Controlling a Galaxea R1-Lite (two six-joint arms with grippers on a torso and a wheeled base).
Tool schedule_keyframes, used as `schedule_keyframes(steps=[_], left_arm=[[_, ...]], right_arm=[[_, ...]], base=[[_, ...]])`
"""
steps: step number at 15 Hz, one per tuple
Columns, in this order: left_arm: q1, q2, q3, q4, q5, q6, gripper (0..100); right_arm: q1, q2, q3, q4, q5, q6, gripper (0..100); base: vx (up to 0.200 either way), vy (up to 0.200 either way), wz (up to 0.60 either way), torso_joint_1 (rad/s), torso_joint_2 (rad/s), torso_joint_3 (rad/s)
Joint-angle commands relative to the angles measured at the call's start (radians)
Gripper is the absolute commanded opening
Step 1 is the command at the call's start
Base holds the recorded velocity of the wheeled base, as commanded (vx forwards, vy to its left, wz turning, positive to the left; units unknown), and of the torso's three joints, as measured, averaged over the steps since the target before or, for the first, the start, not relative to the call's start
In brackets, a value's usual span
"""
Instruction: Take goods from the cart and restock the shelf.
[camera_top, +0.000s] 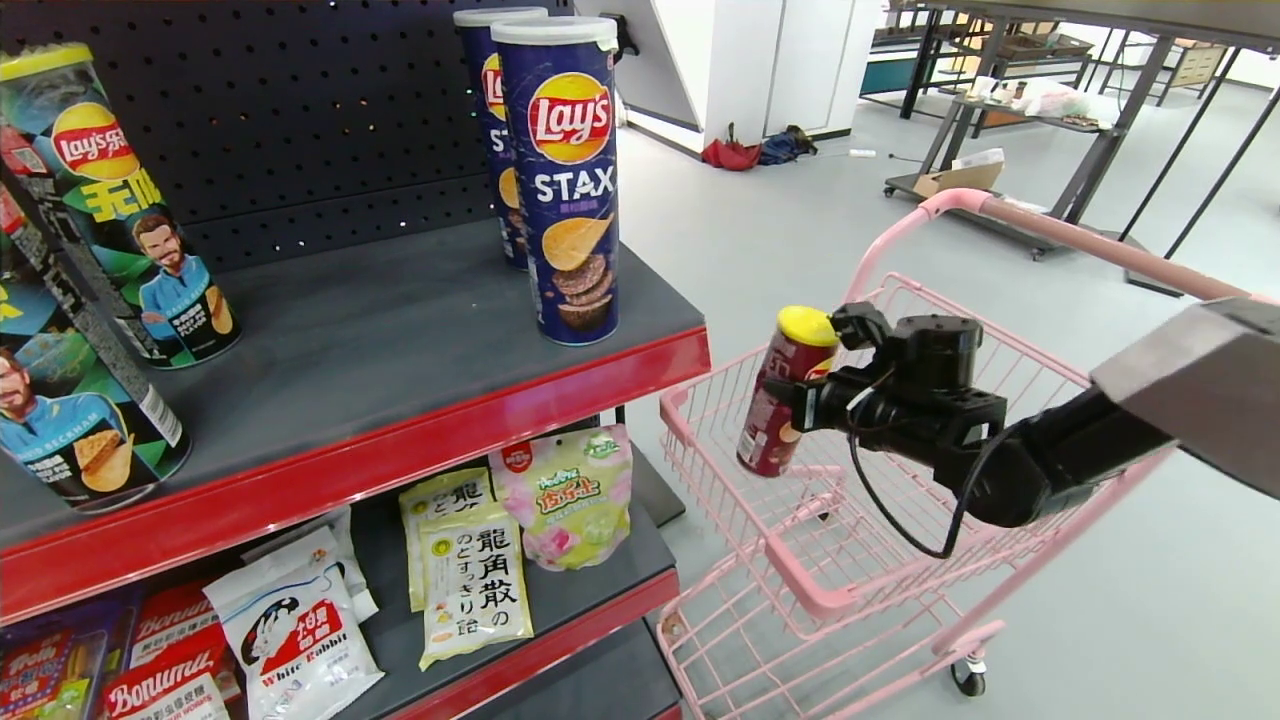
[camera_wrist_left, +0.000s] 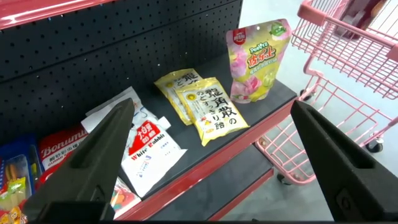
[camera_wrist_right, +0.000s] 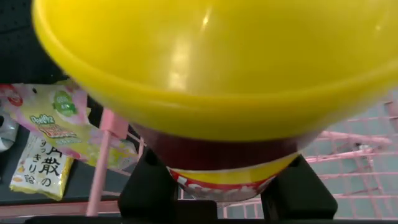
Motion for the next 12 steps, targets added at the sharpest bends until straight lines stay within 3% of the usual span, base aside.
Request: schedule_keyframes(steps=[1,5,7,9,12], left_arm=[[0.0,0.001,0.0,0.0,0.0,-0.001,100],[-0.014,0.004,0.0,0.001,-0.001,-0.001,100],[-0.065,0.001,0.0,0.001,-0.001,0.0,100],[-0.088,0.004,0.0,0.001,-0.001,0.0,100],[-0.089,0.012,0.0,0.001,-0.003,0.0,100]], right_arm=[[-0.011,-0.37,0.021,0.194,-0.066,-0.06,0],[-0.002,-0.899,0.148,0.654,-0.324,-0.158,0],[-0.01,-1.146,0.252,0.809,-0.338,-0.164,0],[-0.037,-1.356,0.383,0.859,-0.391,-0.175,0],[-0.138,-1.563,0.46,1.031,-0.411,-0.181,0]], base=[[0.0,0.0,0.0,0.0,0.0,0.0],[0.0,0.0,0.0,0.0,0.0,0.0],[0.0,0.0,0.0,0.0,0.0,0.0],[0.0,0.0,0.0,0.0,0.0,0.0],[0.0,0.0,0.0,0.0,0.0,0.0]])
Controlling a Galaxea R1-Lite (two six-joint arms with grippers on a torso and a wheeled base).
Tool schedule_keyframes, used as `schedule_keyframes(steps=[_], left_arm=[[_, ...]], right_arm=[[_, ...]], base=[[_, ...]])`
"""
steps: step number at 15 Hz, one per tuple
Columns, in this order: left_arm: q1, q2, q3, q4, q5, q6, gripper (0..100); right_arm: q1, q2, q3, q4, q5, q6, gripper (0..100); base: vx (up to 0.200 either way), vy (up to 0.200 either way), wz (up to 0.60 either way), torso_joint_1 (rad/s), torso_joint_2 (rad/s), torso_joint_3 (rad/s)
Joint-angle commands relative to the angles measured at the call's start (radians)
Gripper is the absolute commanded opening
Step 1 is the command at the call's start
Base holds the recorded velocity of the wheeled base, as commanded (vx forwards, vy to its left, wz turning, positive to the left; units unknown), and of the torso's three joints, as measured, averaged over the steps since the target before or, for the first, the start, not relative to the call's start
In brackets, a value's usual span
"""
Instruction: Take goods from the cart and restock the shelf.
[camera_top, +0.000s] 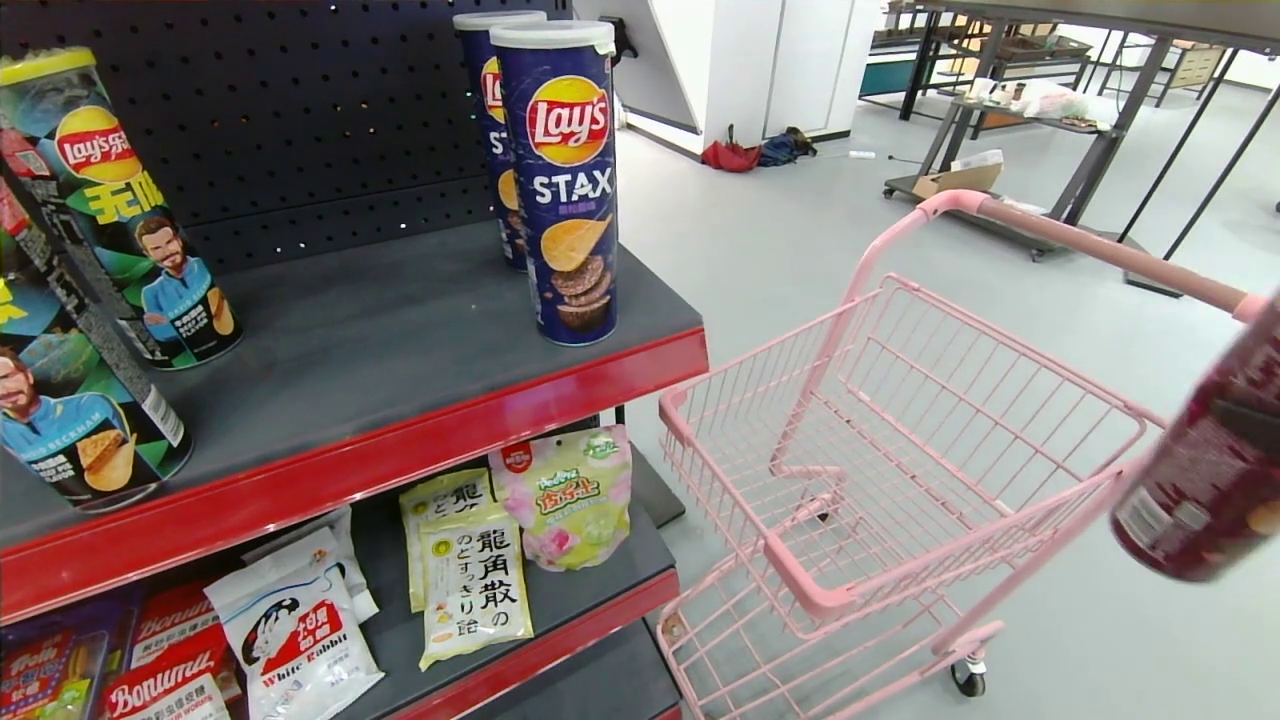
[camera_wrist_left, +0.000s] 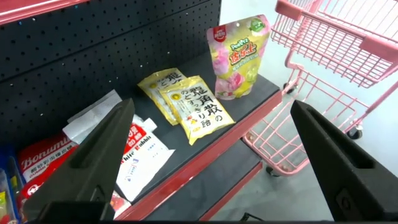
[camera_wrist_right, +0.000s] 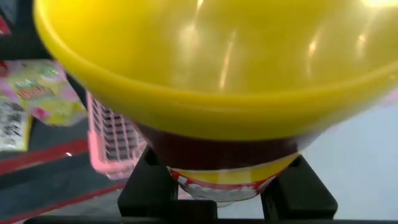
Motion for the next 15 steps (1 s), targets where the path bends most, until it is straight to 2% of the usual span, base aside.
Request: schedule_keyframes(steps=[1,6,15], left_arm=[[-0.003,-0.004,0.0,0.0,0.0,0.0,100],[-0.003,-0.008,0.0,-0.002,0.002,0.0,100],[-0.003,-0.008,0.0,-0.002,0.0,0.0,100]], right_arm=[[-0.104,-0.369,0.139,0.175,-0.038,-0.014,0],[-0.107,-0.479,0.179,0.209,-0.052,-0.015,0],[-0.106,-0.474,0.196,0.209,-0.045,-0.02,0]], base=[[0.0,0.0,0.0,0.0,0.0,0.0],[0.0,0.0,0.0,0.017,-0.05,-0.035],[0.0,0.0,0.0,0.192,-0.53,-0.345]])
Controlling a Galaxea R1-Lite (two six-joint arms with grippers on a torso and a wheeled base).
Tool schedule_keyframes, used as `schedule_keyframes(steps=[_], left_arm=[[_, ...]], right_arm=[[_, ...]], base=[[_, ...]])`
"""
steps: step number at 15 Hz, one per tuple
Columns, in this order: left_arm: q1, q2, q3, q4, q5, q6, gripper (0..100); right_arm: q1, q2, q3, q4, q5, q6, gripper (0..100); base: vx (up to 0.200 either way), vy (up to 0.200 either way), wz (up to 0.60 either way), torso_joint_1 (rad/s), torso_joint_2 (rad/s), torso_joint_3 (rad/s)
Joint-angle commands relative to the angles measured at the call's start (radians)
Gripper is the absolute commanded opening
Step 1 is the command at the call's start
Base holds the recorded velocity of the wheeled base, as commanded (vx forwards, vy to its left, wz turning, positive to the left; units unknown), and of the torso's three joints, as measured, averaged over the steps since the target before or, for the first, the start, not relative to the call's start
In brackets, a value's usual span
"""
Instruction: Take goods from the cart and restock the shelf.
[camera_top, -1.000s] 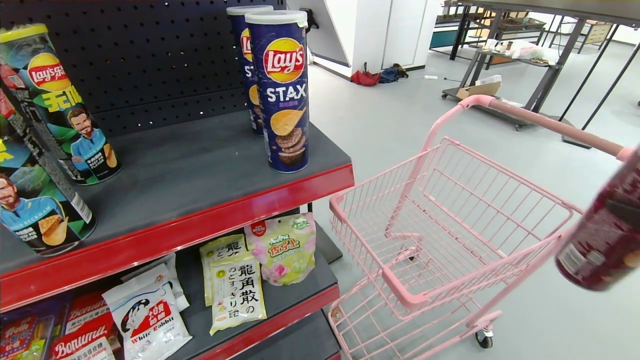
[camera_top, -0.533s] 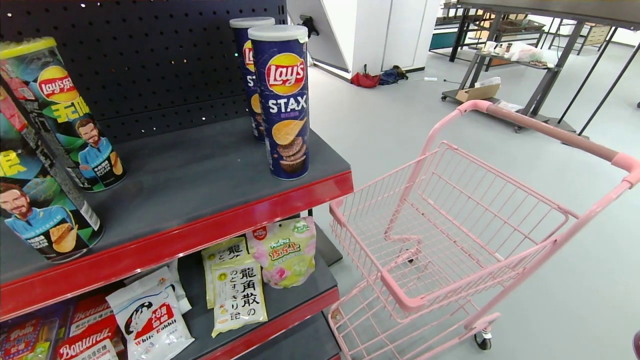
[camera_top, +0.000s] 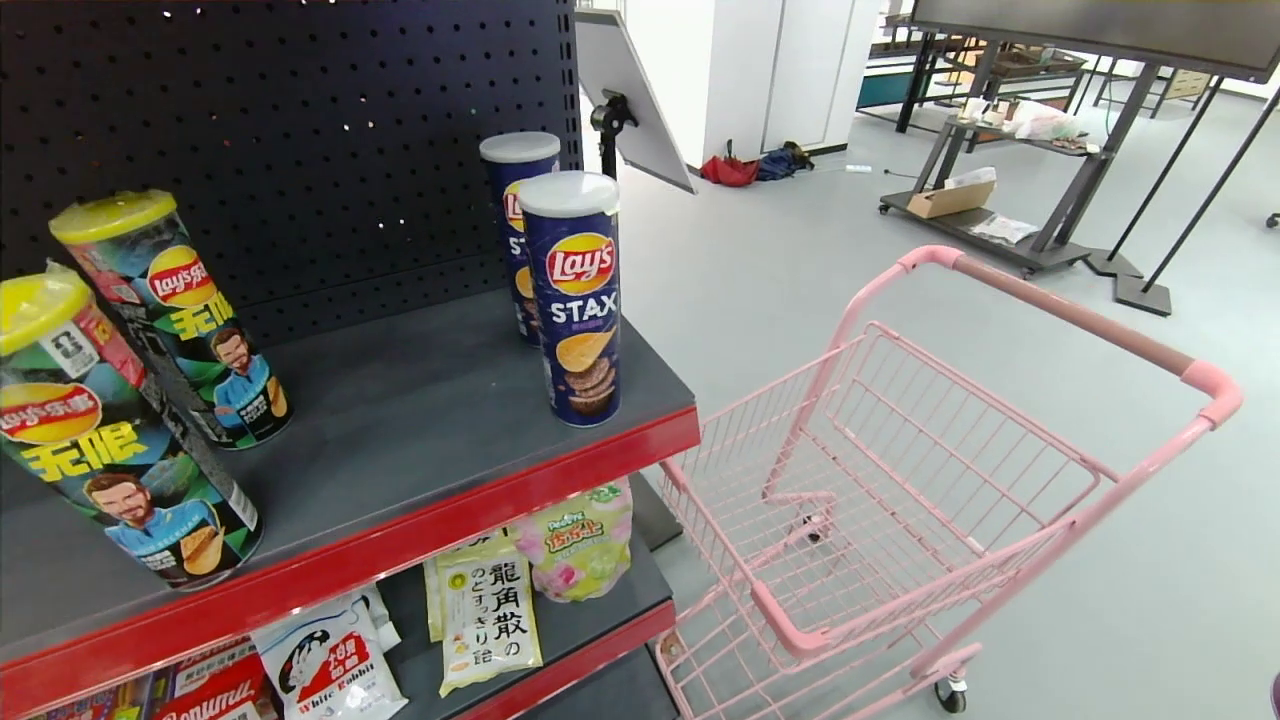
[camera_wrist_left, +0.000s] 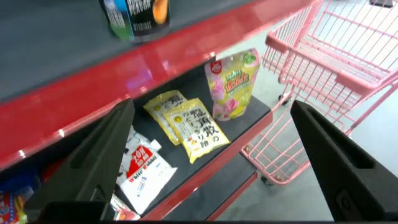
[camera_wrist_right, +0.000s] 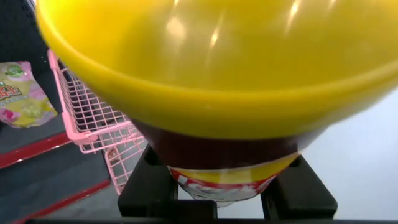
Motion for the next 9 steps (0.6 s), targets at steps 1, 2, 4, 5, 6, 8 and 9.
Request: schedule_keyframes(steps=[1,2,4,5,6,8,9], left_arm=[[0.0,0.0,0.0,0.0,0.0,0.0,100],[0.0,0.0,0.0,0.0,0.0,-0.002,100],[0.0,0.0,0.0,0.0,0.0,0.0,100],[0.0,0.0,0.0,0.0,0.0,-0.002,100],[0.0,0.0,0.0,0.0,0.0,-0.002,100],[0.0,0.0,0.0,0.0,0.001,-0.002,100],[0.0,0.0,0.0,0.0,0.001,-0.002,100]], right_arm=[[0.003,0.013,0.0,0.0,0.003,0.0,0],[0.003,0.021,0.0,0.0,0.004,0.0,0],[0.003,0.033,0.0,0.0,0.004,0.0,0],[0.003,0.039,0.0,-0.001,0.004,0.0,0],[0.003,0.045,0.0,-0.001,0.003,-0.002,0],[0.001,0.048,0.003,0.0,-0.001,-0.006,0],[0.001,0.052,0.006,-0.001,-0.001,-0.014,0]], base=[[0.0,0.0,0.0,0.217,-0.54,-0.32],[0.0,0.0,0.0,0.193,-0.47,-0.286],[0.0,0.0,0.0,0.171,-0.41,-0.244],[0.0,0.0,0.0,0.178,-0.38,-0.237],[0.0,0.0,0.0,0.154,-0.38,-0.227],[0.0,0.0,0.0,0.051,-0.13,-0.075],[0.0,0.0,0.6,0.012,-0.04,-0.017]])
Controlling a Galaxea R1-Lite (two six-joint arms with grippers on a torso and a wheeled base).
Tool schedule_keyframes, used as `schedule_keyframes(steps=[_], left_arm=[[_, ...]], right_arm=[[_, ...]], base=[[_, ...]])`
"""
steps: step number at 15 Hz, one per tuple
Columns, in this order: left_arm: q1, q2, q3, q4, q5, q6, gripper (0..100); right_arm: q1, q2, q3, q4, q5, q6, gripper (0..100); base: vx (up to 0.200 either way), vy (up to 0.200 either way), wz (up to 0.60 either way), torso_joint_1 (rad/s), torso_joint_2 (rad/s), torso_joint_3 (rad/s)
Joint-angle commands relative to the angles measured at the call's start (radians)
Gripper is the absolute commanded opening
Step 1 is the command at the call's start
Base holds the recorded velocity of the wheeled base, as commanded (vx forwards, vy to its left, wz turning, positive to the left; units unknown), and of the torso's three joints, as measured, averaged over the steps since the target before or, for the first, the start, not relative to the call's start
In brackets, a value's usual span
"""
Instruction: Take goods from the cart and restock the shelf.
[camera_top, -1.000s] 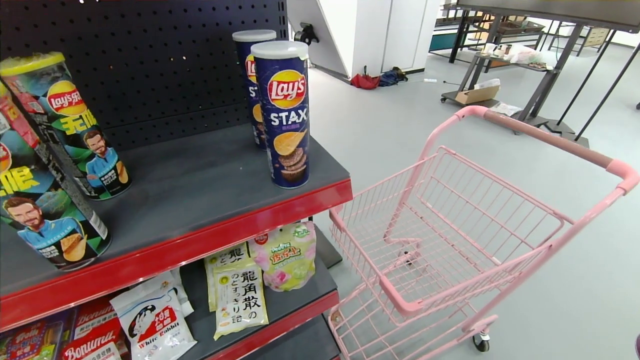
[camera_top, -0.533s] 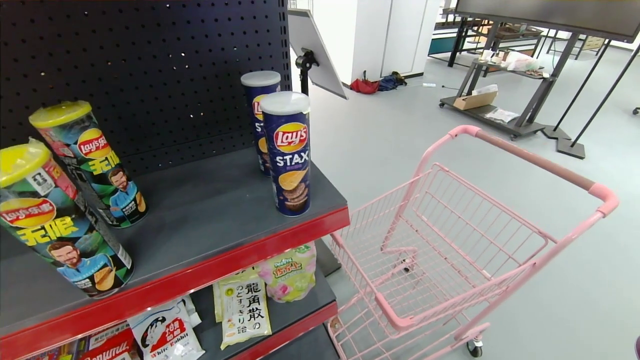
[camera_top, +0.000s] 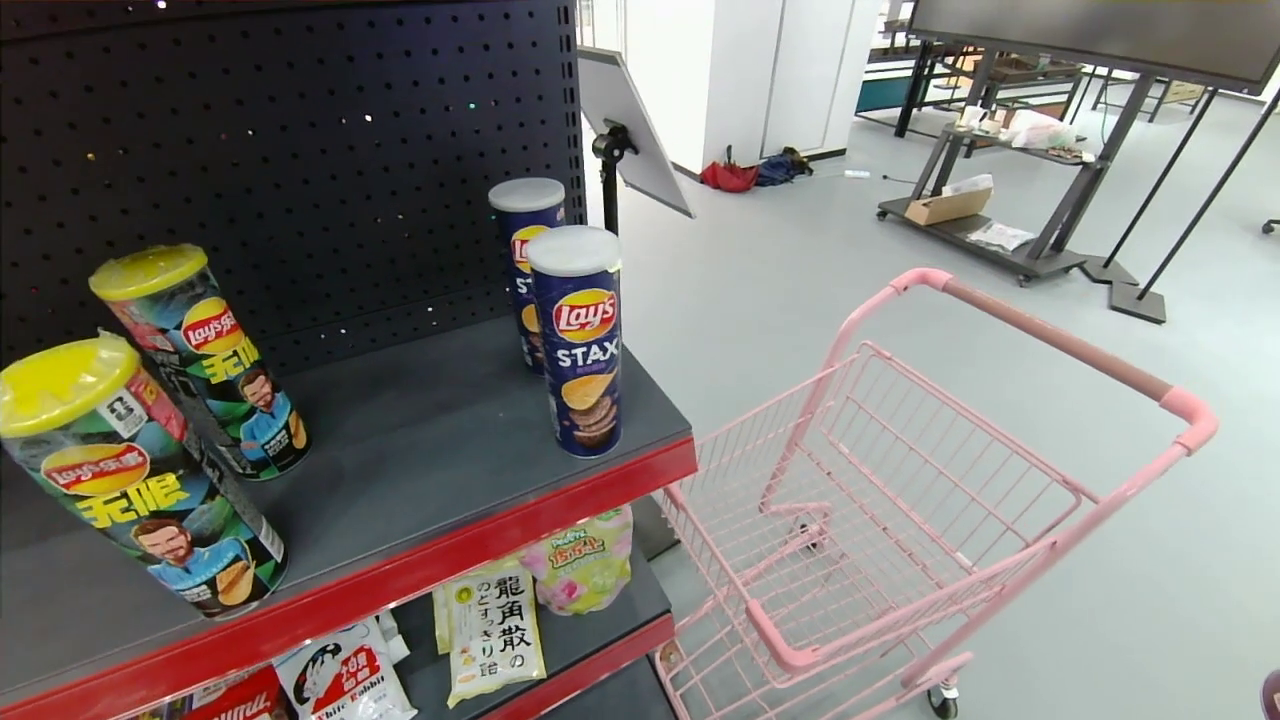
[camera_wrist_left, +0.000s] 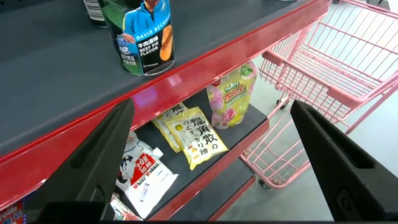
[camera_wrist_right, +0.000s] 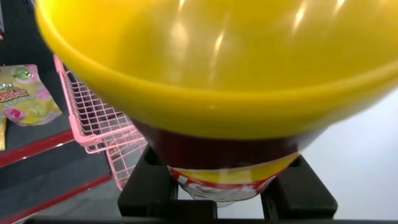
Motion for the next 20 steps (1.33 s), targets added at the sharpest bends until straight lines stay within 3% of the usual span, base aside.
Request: schedule_keyframes(steps=[1,12,16,20], left_arm=[[0.0,0.0,0.0,0.0,0.0,0.0,100],[0.0,0.0,0.0,-0.002,-0.001,-0.002,100],[0.0,0.0,0.0,-0.002,-0.003,0.0,100],[0.0,-0.002,0.0,-0.002,-0.003,0.0,100]], right_arm=[[0.002,0.014,0.002,0.0,-0.001,-0.001,0],[0.0,0.004,0.039,-0.005,0.001,-0.001,0],[0.002,-0.02,0.05,-0.004,0.004,-0.001,0],[0.002,-0.043,0.051,0.001,0.009,0.001,0]], base=[[0.0,0.0,0.6,0.007,-0.02,-0.007],[0.0,0.0,0.6,0.006,0.0,0.002],[0.0,0.0,0.0,0.0,0.0,0.0],[0.0,0.2,0.0,-0.001,0.0,0.002]])
